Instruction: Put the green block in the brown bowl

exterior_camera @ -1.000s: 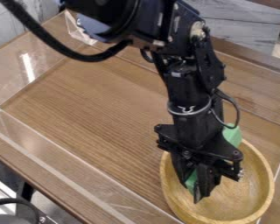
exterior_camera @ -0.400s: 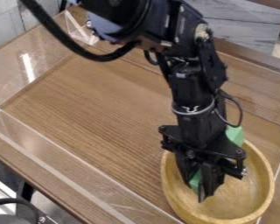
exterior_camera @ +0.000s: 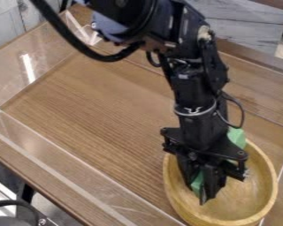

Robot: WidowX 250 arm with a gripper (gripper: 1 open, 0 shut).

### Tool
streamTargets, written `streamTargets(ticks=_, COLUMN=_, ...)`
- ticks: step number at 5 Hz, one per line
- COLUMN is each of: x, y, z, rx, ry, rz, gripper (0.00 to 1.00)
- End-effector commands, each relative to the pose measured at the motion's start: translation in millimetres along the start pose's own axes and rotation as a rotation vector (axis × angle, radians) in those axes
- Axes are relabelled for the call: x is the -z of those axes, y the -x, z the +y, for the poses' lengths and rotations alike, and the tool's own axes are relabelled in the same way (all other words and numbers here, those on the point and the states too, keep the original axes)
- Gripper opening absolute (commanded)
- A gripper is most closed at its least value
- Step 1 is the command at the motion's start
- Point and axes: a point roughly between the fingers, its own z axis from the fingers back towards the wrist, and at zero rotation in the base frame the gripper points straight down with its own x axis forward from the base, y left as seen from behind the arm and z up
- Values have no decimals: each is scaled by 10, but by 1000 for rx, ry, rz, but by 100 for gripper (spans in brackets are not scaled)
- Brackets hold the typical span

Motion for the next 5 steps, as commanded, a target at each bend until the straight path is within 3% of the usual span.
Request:
streamTargets(ticks=1, x=-104, y=-129, z=-26, rx=4, ry=13, rz=-47, gripper=0)
streamTargets(ticks=5, x=-67, y=-100, z=-25, rx=-18, ry=29, rz=8, gripper=0)
